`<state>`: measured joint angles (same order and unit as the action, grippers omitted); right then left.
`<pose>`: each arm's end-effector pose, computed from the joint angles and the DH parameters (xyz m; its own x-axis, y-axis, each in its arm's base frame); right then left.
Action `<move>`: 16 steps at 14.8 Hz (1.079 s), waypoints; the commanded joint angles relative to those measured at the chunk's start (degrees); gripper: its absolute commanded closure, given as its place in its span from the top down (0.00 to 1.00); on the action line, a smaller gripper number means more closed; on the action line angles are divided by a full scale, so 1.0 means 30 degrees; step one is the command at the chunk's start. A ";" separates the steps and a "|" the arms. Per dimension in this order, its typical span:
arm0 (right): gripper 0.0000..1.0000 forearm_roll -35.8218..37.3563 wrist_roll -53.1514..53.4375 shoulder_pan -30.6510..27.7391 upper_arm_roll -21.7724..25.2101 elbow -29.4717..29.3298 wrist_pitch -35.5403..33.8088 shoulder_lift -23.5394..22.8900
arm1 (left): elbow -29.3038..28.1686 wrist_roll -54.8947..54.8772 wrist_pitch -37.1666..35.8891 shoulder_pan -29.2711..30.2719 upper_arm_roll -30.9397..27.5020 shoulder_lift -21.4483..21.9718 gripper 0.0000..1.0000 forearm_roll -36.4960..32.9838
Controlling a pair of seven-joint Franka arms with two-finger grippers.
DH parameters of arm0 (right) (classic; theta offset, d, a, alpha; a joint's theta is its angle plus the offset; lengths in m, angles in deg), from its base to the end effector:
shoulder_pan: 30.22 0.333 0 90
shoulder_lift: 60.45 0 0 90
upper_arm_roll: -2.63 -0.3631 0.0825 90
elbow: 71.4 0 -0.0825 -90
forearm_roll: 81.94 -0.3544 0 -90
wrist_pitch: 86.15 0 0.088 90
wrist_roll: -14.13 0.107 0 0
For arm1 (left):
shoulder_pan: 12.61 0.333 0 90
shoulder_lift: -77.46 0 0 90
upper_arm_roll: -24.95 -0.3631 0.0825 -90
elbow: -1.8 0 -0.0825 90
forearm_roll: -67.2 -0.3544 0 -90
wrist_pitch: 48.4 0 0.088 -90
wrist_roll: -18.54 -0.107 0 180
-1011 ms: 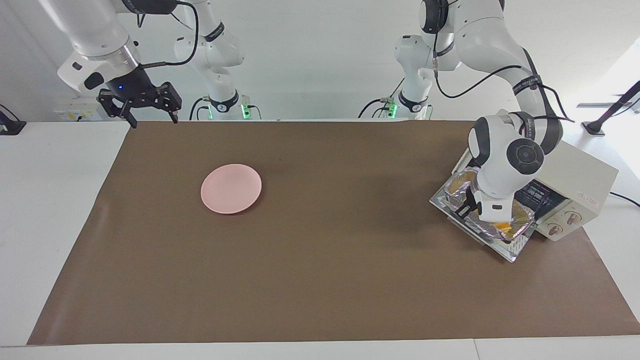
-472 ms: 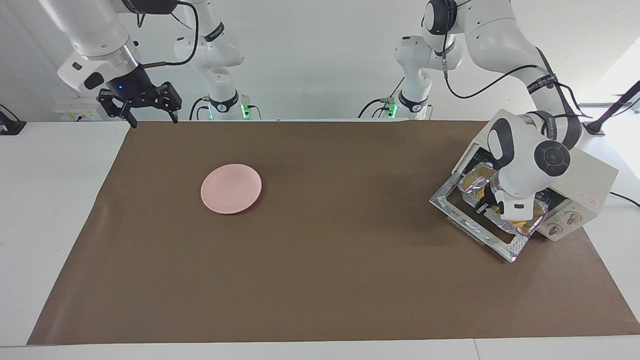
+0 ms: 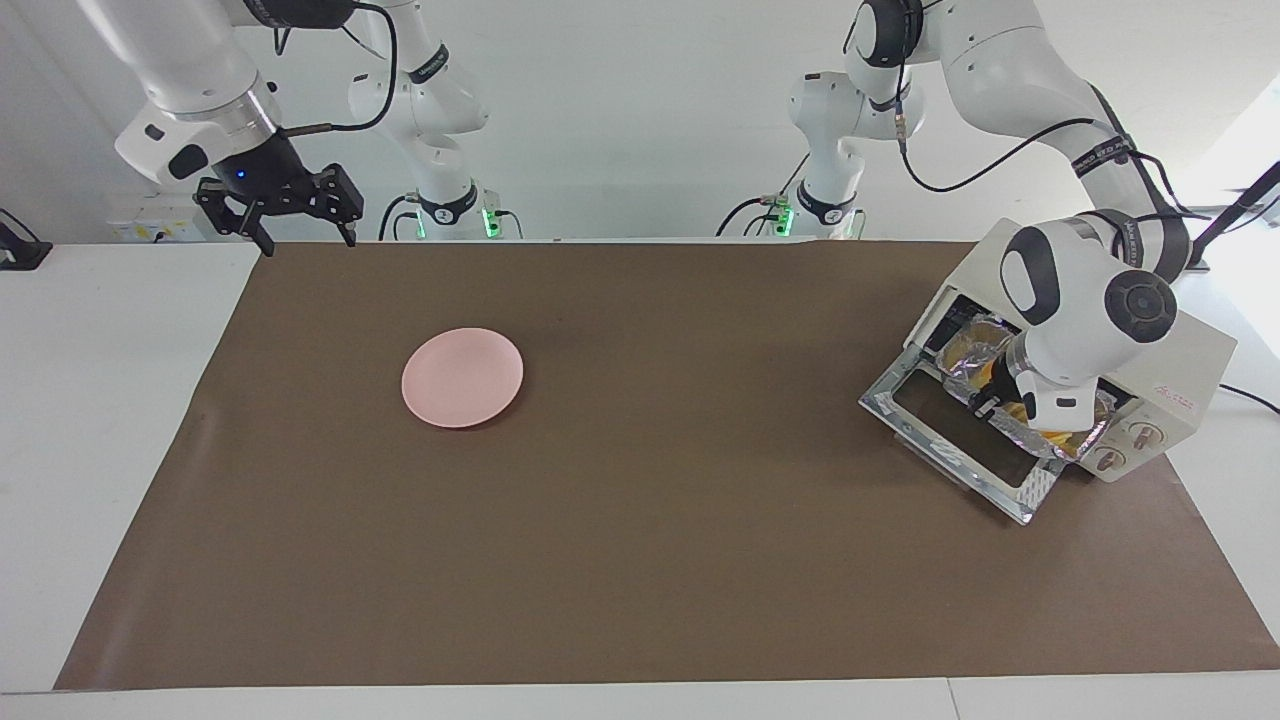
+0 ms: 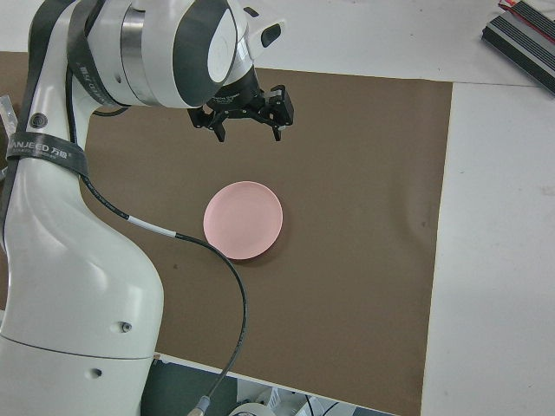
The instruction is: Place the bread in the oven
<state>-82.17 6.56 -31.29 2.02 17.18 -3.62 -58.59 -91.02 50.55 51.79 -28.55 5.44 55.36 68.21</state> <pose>0.4997 -0.0034 0.6881 0.9896 0.1243 -0.0719 0.1236 -0.9922 -0.0133 0.6250 0.0080 0.4495 0.7983 0.5861 -0.1390 0.5531 -0.8046 -0.2162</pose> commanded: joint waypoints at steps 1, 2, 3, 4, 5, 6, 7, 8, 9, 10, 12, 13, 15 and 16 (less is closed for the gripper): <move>1.00 -0.0186 0.0181 -0.0172 -0.0122 0.0416 -0.0175 0.0464 | -0.0406 -0.0676 -0.0466 0.0038 -0.0408 0.0540 0.00 0.0160; 1.00 -0.0186 0.0181 -0.0172 -0.0122 0.0416 -0.0204 0.0464 | -0.0436 -0.0677 -0.0467 0.0038 -0.0409 0.0627 0.00 0.0160; 1.00 -0.0186 0.0181 -0.0172 -0.0122 0.0416 -0.0175 0.0464 | -0.0436 -0.0677 -0.0467 0.0038 -0.0409 0.0628 0.00 0.0160; 1.00 -0.0186 0.0181 -0.0172 -0.0122 0.0416 -0.0175 0.0464 | -0.0494 -0.0677 -0.0409 0.0038 -0.0438 0.0628 0.00 0.0160; 1.00 -0.0186 0.0181 -0.0172 -0.0122 0.0416 -0.0204 0.0464 | -0.0756 -0.0445 -0.0176 0.0038 -0.0409 0.0686 0.00 0.0160; 1.00 -0.0186 0.0181 -0.0172 -0.0122 0.0416 -0.0175 0.0464 | -0.1164 -0.0182 0.0029 -0.0020 -0.0409 0.0890 0.00 0.0189; 1.00 -0.0186 0.0181 -0.0172 -0.0122 0.0416 -0.0204 0.0464 | -0.1313 0.0024 0.0118 -0.0078 -0.0409 0.0921 0.00 0.0189; 1.00 -0.0186 0.0181 -0.0172 -0.0122 0.0416 -0.0205 0.0464 | -0.1431 0.0200 0.0119 -0.0166 -0.0409 0.0979 0.00 0.0189; 1.00 -0.0186 0.0181 -0.0172 -0.0122 0.0416 -0.0176 0.0464 | -0.1577 0.0231 0.0119 -0.0225 -0.0409 0.1067 0.00 0.0189; 1.00 -0.0186 0.0181 -0.0172 -0.0122 0.0416 -0.0175 0.0464 | -0.1666 0.0405 0.0119 -0.0283 -0.0409 0.1097 0.00 0.0218; 1.00 -0.0186 0.0181 -0.0172 -0.0122 0.0416 -0.0175 0.0464 | -0.1667 0.0553 -0.0056 -0.0343 -0.0409 0.1156 0.00 0.0219; 1.00 -0.0186 0.0181 -0.0172 -0.0122 0.0416 -0.0175 0.0464 | -0.1696 0.0495 -0.0086 -0.0343 -0.0380 0.1185 0.00 0.0190; 1.00 -0.0186 0.0181 -0.0172 -0.0122 0.0416 -0.0175 0.0464 | -0.1987 0.0290 -0.0144 -0.0343 -0.0409 0.1301 0.00 0.0189; 1.00 -0.0186 0.0181 -0.0172 -0.0122 0.0416 -0.0204 0.0464 | -0.2018 0.0261 -0.0173 -0.0285 -0.0409 0.1331 0.00 0.0189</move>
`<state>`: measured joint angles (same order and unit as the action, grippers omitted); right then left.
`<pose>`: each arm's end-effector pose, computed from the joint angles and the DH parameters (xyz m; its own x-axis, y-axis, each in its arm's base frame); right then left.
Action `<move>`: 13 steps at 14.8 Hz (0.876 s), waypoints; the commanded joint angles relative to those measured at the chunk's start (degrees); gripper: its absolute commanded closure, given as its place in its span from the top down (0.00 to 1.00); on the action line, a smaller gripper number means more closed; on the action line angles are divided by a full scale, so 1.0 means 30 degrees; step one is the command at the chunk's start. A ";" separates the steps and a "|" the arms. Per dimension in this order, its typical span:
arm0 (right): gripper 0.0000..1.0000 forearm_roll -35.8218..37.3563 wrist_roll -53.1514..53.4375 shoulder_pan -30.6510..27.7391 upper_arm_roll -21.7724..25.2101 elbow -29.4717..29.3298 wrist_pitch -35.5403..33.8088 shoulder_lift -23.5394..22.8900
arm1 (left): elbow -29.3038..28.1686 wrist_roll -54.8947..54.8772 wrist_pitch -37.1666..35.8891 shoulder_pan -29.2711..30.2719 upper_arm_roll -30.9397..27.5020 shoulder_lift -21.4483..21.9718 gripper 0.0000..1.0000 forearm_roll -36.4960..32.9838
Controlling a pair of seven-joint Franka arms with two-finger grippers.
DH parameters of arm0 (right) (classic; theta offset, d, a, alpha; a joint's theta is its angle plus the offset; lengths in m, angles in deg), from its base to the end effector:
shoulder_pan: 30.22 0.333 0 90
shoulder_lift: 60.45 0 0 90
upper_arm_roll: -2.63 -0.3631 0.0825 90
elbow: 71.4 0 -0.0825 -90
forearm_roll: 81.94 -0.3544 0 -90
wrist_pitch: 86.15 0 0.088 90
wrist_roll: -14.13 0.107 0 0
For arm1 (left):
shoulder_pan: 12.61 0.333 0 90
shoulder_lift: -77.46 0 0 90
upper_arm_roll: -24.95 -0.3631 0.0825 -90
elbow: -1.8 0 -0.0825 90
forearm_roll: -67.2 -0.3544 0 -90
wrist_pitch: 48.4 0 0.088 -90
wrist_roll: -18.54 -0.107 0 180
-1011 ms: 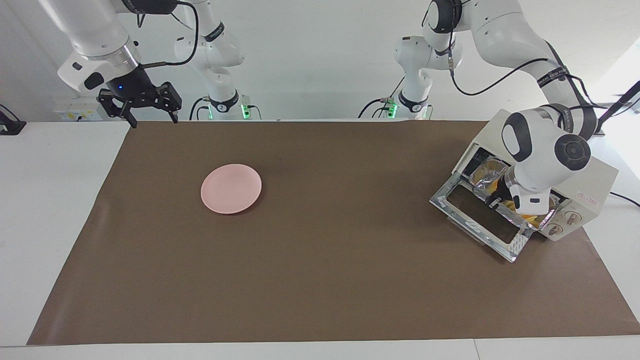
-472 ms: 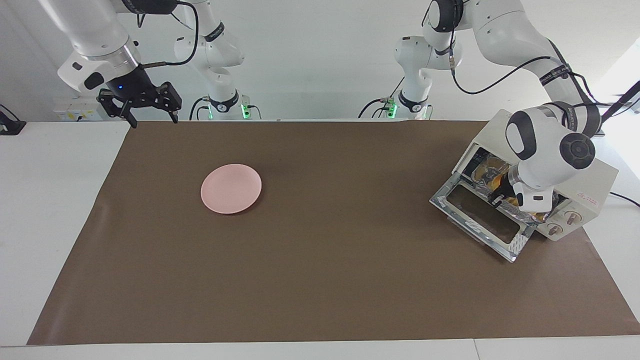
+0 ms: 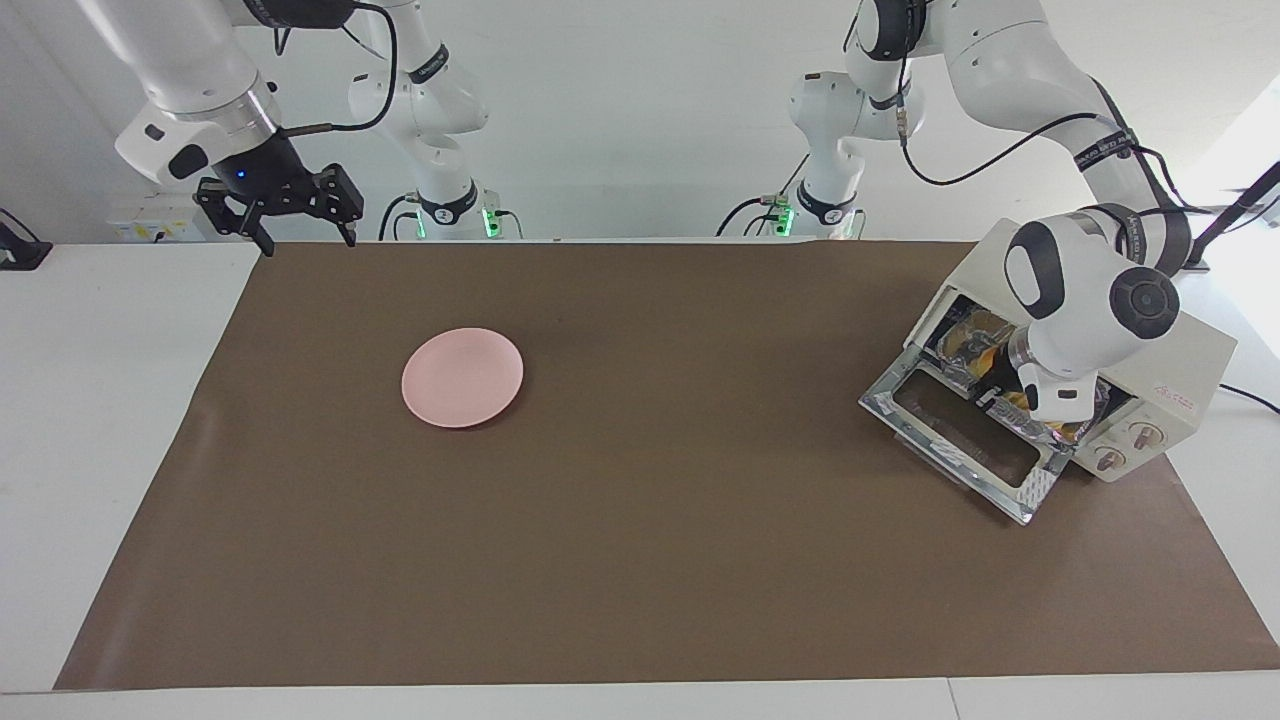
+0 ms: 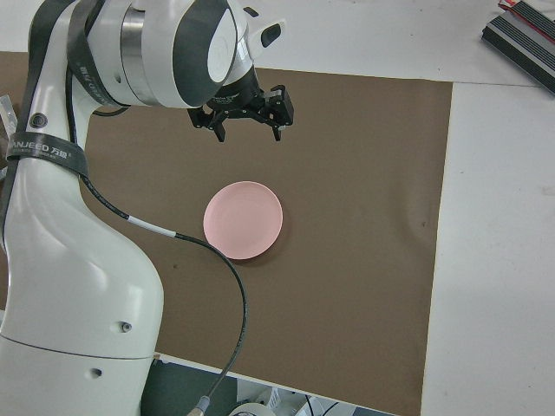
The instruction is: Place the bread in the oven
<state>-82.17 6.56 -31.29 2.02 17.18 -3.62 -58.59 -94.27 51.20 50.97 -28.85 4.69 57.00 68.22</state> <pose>0.4997 -0.0034 0.6881 0.9896 0.1243 -0.0719 0.1236 -0.9922 -0.0133 0.6085 0.0151 0.4431 0.7761 0.6063 -0.1732 0.5650 -0.7907 -0.2358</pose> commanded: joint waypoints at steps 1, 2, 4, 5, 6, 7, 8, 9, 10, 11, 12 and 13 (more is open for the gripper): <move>1.00 -0.0186 0.0181 -0.0172 -0.0122 0.0416 -0.0175 0.0464 | -0.1051 0.0013 0.0101 -0.0155 -0.0161 0.0813 0.00 0.0186; 1.00 -0.0186 0.0181 -0.0172 -0.0122 0.0416 -0.0175 0.0464 | -0.1052 0.0071 0.0072 -0.0155 -0.0161 0.0814 0.00 0.0186; 1.00 -0.0186 0.0181 -0.0172 -0.0122 0.0416 -0.0204 0.0464 | -0.1285 0.0071 -0.0104 -0.0126 -0.0161 0.0959 0.00 0.0186; 1.00 -0.0186 0.0181 -0.0172 -0.0122 0.0416 -0.0204 0.0464 | -0.1460 0.0071 -0.0075 -0.0154 -0.0161 0.1134 0.00 0.0186; 1.00 -0.0186 0.0181 -0.0172 -0.0122 0.0416 -0.0204 0.0464 | -0.1520 0.0071 -0.0075 -0.0126 -0.0161 0.1194 0.00 0.0186; 1.00 -0.0186 0.0181 -0.0172 -0.0122 0.0416 -0.0175 0.0464 | -0.1521 0.0071 0.0012 -0.0096 -0.0161 0.1195 0.00 0.0186; 1.00 -0.0186 0.0181 -0.0172 -0.0122 0.0416 -0.0204 0.0464 | -0.1492 0.0042 0.0129 -0.0096 -0.0161 0.1195 0.00 0.0186; 1.00 -0.0186 0.0181 -0.0172 -0.0122 0.0416 -0.0204 0.0464 | -0.1462 0.0013 0.0217 -0.0067 -0.0161 0.1195 0.00 0.0186; 1.00 -0.0186 0.0181 -0.0172 -0.0122 0.0416 -0.0175 0.0464 | -0.1433 -0.0045 0.0218 -0.0067 -0.0161 0.1195 0.17 0.0186; 1.00 -0.0186 0.0181 -0.0172 -0.0122 0.0416 -0.0175 0.0464 | -0.1404 -0.0249 0.0247 -0.0067 -0.0161 0.1166 0.29 0.0186; 1.00 -0.0186 0.0181 -0.0172 -0.0122 0.0416 -0.0175 0.0464 | -0.1374 -0.0396 0.0247 -0.0067 -0.0161 0.1194 0.52 0.0186; 1.00 -0.0186 0.0181 -0.0172 -0.0122 0.0416 -0.0204 0.0464 | -0.1287 -0.0455 0.0247 -0.0067 -0.0161 0.1195 0.78 0.0186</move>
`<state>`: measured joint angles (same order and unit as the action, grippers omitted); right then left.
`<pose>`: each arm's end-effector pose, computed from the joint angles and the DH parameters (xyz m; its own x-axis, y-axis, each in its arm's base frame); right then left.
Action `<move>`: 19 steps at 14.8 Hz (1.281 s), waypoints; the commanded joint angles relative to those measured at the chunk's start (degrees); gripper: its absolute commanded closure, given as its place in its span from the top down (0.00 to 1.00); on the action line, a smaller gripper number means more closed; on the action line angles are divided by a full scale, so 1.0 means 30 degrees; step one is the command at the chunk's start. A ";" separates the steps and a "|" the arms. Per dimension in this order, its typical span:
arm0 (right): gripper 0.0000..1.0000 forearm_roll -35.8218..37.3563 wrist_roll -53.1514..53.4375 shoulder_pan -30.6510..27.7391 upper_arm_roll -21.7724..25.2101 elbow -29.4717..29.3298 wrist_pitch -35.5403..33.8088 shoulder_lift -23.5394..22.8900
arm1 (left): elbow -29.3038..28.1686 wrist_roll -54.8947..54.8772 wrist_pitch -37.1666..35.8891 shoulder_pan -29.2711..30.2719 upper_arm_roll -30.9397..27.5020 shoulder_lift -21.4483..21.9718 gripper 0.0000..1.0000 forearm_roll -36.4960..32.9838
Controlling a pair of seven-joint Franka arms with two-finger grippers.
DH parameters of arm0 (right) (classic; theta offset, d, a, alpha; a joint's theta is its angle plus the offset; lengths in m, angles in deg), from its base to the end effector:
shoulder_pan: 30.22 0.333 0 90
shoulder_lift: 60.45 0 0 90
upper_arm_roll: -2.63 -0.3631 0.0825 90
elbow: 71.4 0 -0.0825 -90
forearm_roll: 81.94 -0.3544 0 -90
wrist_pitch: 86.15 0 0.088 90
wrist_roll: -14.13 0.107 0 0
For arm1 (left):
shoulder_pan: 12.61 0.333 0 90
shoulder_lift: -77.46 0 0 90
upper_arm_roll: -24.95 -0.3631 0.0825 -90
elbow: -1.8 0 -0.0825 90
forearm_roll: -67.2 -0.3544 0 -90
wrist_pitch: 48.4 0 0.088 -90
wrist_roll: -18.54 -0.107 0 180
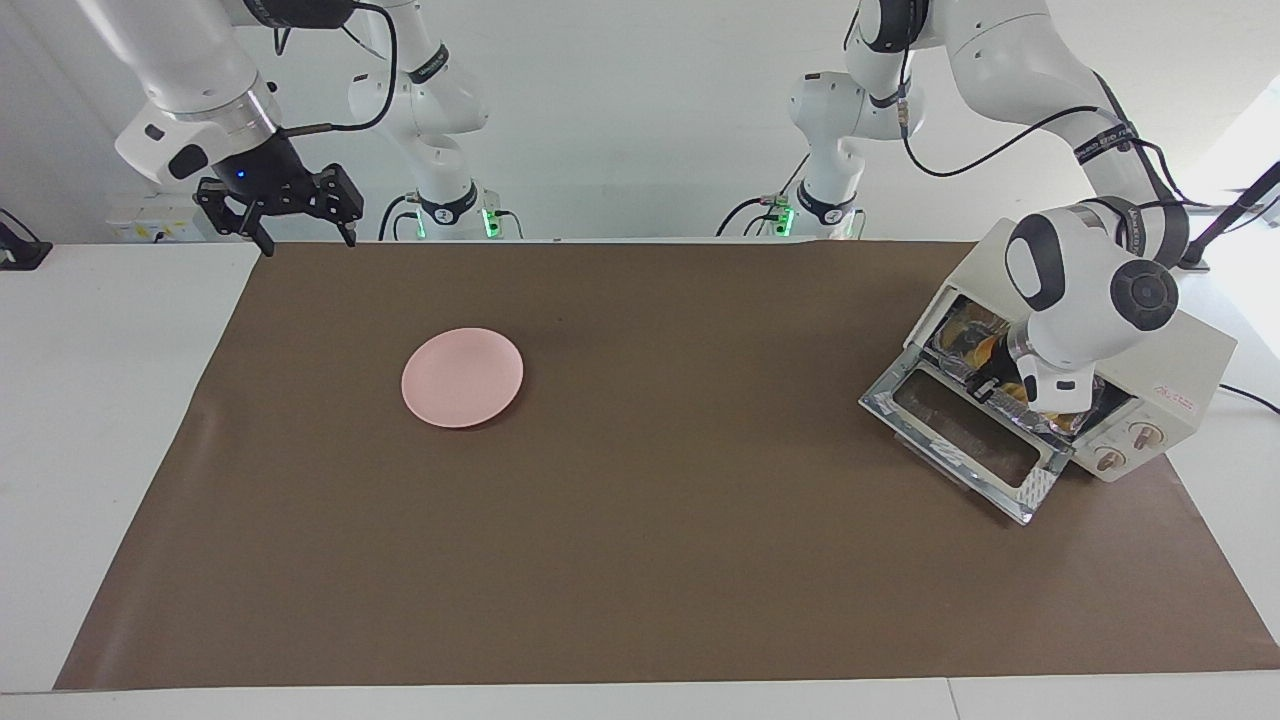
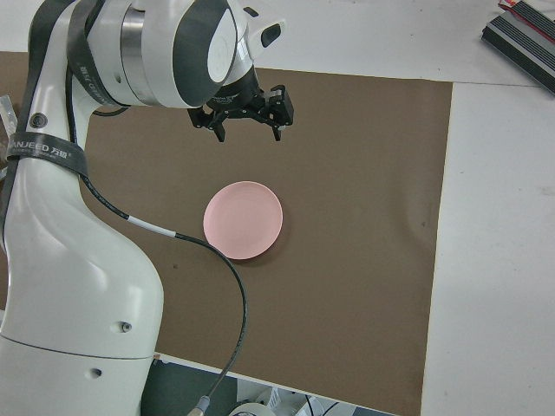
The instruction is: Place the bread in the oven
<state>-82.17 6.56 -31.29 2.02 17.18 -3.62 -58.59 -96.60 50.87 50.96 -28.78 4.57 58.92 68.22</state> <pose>0.4997 -0.0034 0.6881 0.9896 0.1243 -0.0719 0.1236 -0.9922 -0.0133 0.5964 0.0195 0.4459 0.7731 0.6059 -0.1875 0.5649 -0.7922 -0.2308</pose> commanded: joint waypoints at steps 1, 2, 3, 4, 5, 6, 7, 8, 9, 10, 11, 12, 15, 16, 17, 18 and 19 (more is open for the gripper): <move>1.00 -0.0186 0.0181 -0.0172 -0.0122 0.0416 -0.0175 0.0464 | -0.0395 -0.0347 0.0278 -0.0029 -0.0121 0.0554 0.99 0.0215; 1.00 -0.0186 0.0181 -0.0172 -0.0122 0.0416 -0.0175 0.0464 | -0.0133 -0.0289 0.0220 0.0029 -0.0121 0.0554 1.00 0.0215; 1.00 -0.0186 0.0181 -0.0172 -0.0122 0.0416 -0.0204 0.0464 | 0.0073 -0.0288 0.0191 0.0059 -0.0121 0.0554 1.00 0.0273; 1.00 -0.0186 0.0181 -0.0172 -0.0122 0.0416 -0.0204 0.0464 | 0.0307 -0.0288 0.0016 0.0088 -0.0121 0.0554 1.00 0.0303; 1.00 -0.0186 0.0181 -0.0172 -0.0122 0.0416 -0.0204 0.0464 | 0.0599 -0.0259 -0.0159 0.0089 -0.0121 0.0554 1.00 0.0303; 1.00 -0.0186 0.0181 -0.0172 -0.0122 0.0416 -0.0175 0.0464 | 0.0776 -0.0259 -0.0422 0.0089 -0.0121 0.0554 1.00 0.0303; 1.00 -0.0186 0.0181 -0.0172 -0.0122 0.0416 -0.0204 0.0464 | 0.0952 -0.0230 -0.0628 0.0089 -0.0121 0.0554 1.00 0.0303; 1.00 -0.0186 0.0181 -0.0172 -0.0122 0.0416 -0.0204 0.0464 | 0.1128 -0.0230 -0.0804 0.0089 -0.0121 0.0554 1.00 0.0303; 1.00 -0.0186 0.0181 -0.0172 -0.0122 0.0416 -0.0204 0.0464 | 0.1391 -0.0230 -0.1067 0.0089 -0.0121 0.0554 1.00 0.0303; 1.00 -0.0186 0.0181 -0.0172 -0.0122 0.0445 -0.0204 0.0464 | 0.1625 -0.0230 -0.1417 0.0089 -0.0121 0.0554 1.00 0.0303; 1.00 -0.0186 0.0181 -0.0172 -0.0122 0.0416 -0.0175 0.0464 | 0.1918 -0.0230 -0.1827 0.0089 -0.0121 0.0554 1.00 0.0303; 1.00 -0.0186 0.0181 -0.0172 -0.0122 0.0416 -0.0204 0.0464 | 0.2327 -0.0230 -0.2150 0.0060 -0.0121 0.0583 1.00 0.0303; 1.00 -0.0186 0.0181 -0.0172 -0.0122 0.0416 -0.0204 0.0464 | 0.3559 -0.0317 -0.2739 0.0030 -0.0121 0.0991 1.00 0.0332; 1.00 -0.0186 0.0181 -0.0172 -0.0122 0.0445 -0.0204 0.0464 | 0.3706 -0.0376 -0.2565 0.0059 -0.0092 0.1370 1.00 0.0361; 1.00 -0.0186 0.0181 -0.0172 -0.0122 0.0416 -0.0175 0.0464 | 0.3766 -0.0927 -0.2506 0.0059 -0.0121 0.1925 1.00 0.0333; 1.00 -0.0186 0.0181 -0.0172 -0.0122 0.0416 -0.0204 0.0464 | 0.3766 -0.1832 -0.2447 0.0088 -0.0150 0.2482 1.00 0.0332; 1.00 -0.0186 0.0181 -0.0172 -0.0122 0.0416 -0.0204 0.0464 | 0.3766 -0.2827 -0.2475 0.0118 -0.0180 0.3068 1.00 0.0303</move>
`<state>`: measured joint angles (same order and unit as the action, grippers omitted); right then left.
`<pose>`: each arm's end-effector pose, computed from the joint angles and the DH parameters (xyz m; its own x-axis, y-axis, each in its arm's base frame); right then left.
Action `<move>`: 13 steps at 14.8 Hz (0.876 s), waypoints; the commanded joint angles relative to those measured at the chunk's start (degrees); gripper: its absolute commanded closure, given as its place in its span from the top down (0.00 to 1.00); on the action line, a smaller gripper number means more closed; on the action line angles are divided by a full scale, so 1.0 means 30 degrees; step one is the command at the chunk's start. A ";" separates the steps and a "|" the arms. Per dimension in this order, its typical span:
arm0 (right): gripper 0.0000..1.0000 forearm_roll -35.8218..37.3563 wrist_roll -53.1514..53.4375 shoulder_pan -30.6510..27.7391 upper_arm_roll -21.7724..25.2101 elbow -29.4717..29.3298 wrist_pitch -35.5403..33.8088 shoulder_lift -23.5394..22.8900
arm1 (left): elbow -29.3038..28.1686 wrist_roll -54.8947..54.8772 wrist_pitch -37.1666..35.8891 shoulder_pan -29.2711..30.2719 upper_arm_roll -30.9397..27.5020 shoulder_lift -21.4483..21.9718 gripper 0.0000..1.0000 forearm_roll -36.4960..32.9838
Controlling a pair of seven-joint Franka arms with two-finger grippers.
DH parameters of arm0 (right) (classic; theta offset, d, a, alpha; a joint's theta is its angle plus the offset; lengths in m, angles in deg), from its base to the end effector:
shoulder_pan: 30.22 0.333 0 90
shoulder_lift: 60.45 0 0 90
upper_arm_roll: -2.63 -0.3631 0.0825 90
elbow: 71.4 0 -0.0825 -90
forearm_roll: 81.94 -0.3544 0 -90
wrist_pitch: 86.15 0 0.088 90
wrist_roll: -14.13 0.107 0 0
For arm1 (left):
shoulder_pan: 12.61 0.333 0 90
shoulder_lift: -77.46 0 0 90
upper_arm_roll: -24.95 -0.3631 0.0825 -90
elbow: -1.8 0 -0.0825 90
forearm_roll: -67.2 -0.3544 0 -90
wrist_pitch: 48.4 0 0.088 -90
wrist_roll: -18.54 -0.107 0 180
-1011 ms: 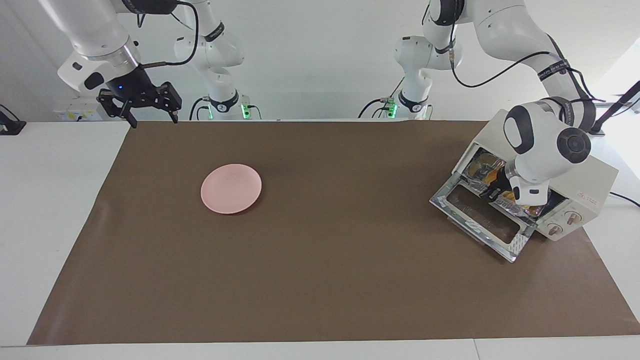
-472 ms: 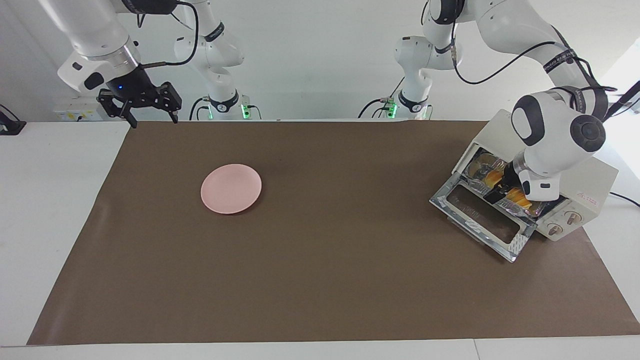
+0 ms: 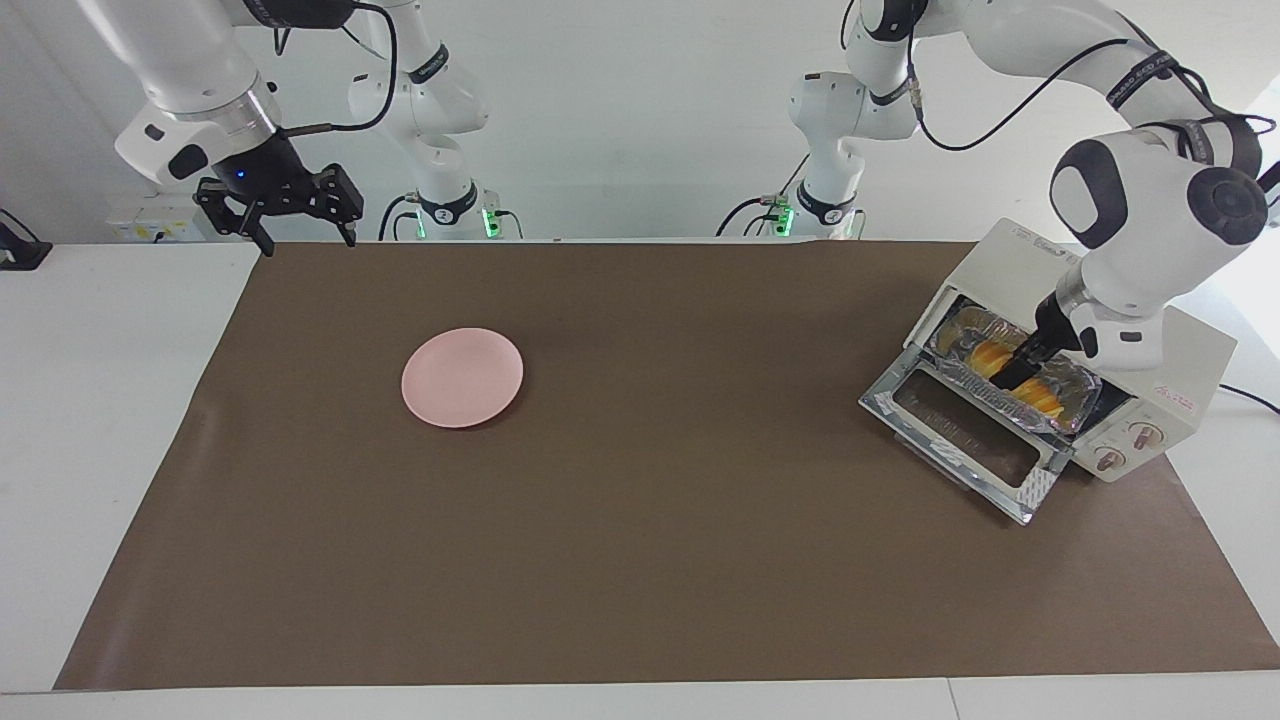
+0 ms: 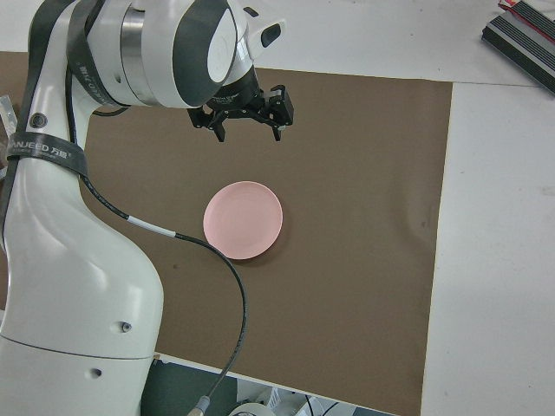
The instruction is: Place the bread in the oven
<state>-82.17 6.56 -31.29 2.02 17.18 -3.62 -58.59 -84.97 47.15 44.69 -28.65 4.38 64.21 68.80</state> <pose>0.4997 -0.0034 0.6881 0.9896 0.1243 -0.0719 0.1236 -0.9922 -0.0133 0.5980 0.0194 0.5778 0.8344 0.5470 -0.0677 0.5401 -0.8360 -0.0973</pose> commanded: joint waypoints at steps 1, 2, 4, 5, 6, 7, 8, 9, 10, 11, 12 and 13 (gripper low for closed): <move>1.00 -0.0186 0.0181 -0.0172 -0.0122 0.0416 -0.0204 0.0464 | -0.0197 -0.2583 -0.0472 0.0277 -0.0201 0.1889 1.00 0.0110; 1.00 -0.0186 0.0181 -0.0172 -0.0122 0.0416 -0.0204 0.0464 | -0.0198 -0.3956 -0.0647 0.0598 -0.0173 0.2417 1.00 0.0110; 1.00 -0.0186 0.0181 -0.0172 -0.0122 0.0416 -0.0204 0.0464 | -0.0344 -0.6331 -0.0794 0.0862 -0.0202 0.3355 1.00 0.0081; 1.00 -0.0186 0.0181 -0.0172 -0.0122 0.0445 -0.0204 0.0464 | -0.0403 -0.7271 -0.1056 0.0981 -0.0173 0.3795 1.00 0.0110; 1.00 -0.0186 0.0181 -0.0172 -0.0122 0.0416 -0.0175 0.0464 | -0.0577 -0.8005 -0.1378 0.0982 -0.0172 0.4263 1.00 0.0081; 1.00 -0.0186 0.0181 -0.0172 -0.0122 0.0445 -0.0175 0.0464 | -0.0811 -0.8389 -0.1497 0.0982 -0.0172 0.4674 1.00 0.0081; 1.00 -0.0186 0.0181 -0.0172 -0.0122 0.0416 -0.0204 0.0464 | -0.1132 -0.8451 -0.1527 0.0953 -0.0172 0.5026 1.00 0.0081; 1.00 -0.0186 0.0181 -0.0172 -0.0122 0.0416 -0.0204 0.0464 | -0.1310 -0.8452 -0.1557 0.0837 -0.0172 0.5262 1.00 0.0081; 1.00 -0.0186 0.0181 -0.0172 -0.0122 0.0416 -0.0204 0.0464 | -0.1427 -0.8452 -0.1557 0.0748 -0.0143 0.5409 1.00 0.0081; 1.00 -0.0186 0.0181 -0.0172 -0.0122 0.0416 -0.0204 0.0464 | -0.1399 -0.8423 -0.1383 0.0718 -0.0085 0.5381 1.00 0.0081; 1.00 -0.0186 0.0181 -0.0172 -0.0122 0.0416 -0.0175 0.0464 | -0.1254 -0.8365 -0.1033 0.0689 -0.0056 0.5207 1.00 0.0052; 1.00 -0.0186 0.0181 -0.0172 -0.0122 0.0416 -0.0204 0.0464 | -0.1166 -0.8335 -0.0595 0.0689 0.0003 0.5147 1.00 0.0052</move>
<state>-82.17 6.56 -31.29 2.02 17.18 -3.62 -58.59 -87.37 22.51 40.63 -25.88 4.40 78.95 68.80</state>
